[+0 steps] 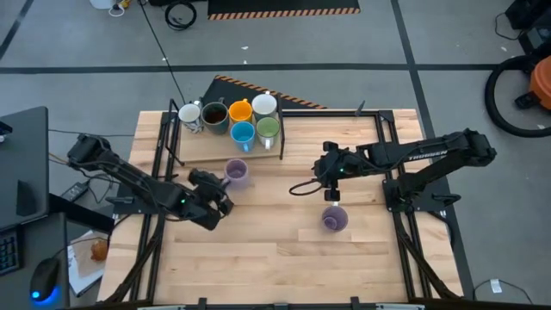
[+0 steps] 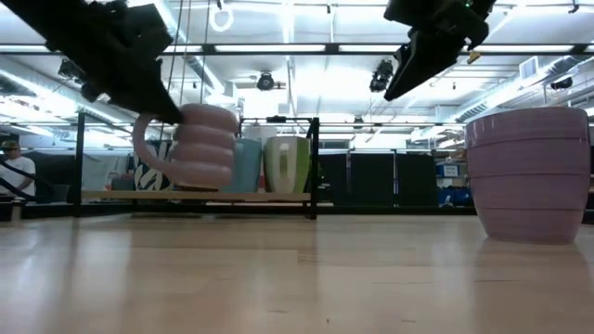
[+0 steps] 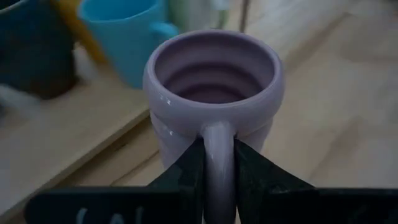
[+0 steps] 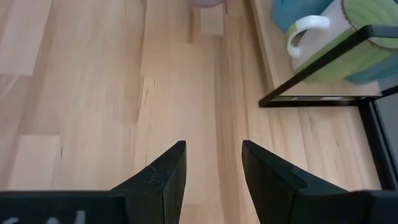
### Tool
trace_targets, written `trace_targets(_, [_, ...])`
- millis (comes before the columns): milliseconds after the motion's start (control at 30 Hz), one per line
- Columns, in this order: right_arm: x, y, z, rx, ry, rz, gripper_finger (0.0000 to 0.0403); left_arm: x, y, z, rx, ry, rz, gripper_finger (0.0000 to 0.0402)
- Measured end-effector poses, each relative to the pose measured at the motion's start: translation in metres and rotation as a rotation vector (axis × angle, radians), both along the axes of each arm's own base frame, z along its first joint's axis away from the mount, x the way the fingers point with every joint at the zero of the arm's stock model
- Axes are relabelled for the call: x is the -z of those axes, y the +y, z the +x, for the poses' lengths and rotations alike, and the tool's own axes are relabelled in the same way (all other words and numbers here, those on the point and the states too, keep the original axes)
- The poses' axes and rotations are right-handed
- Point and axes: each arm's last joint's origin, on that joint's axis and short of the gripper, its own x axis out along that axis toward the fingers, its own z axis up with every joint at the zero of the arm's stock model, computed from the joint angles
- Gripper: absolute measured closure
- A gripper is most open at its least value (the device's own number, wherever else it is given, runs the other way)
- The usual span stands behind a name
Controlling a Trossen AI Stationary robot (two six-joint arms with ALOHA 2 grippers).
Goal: Place coffee mugs
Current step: Put the purple mug on the shelf
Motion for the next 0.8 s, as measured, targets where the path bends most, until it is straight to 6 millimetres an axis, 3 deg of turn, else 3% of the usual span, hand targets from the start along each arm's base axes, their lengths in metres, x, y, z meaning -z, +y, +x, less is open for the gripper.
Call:
trace_targets(267, [-0.002,0.0,0.002,-0.003,-0.033,-0.001,0.0242,0.001,0.015,-0.014,-0.16,-0.007,0.087,0.034])
trace_targets(800, [-0.003,0.001,0.003,-0.03,-0.037,-0.007,0.0242,-0.001,0.058,-0.014,-0.433,-0.034,0.185,0.034])
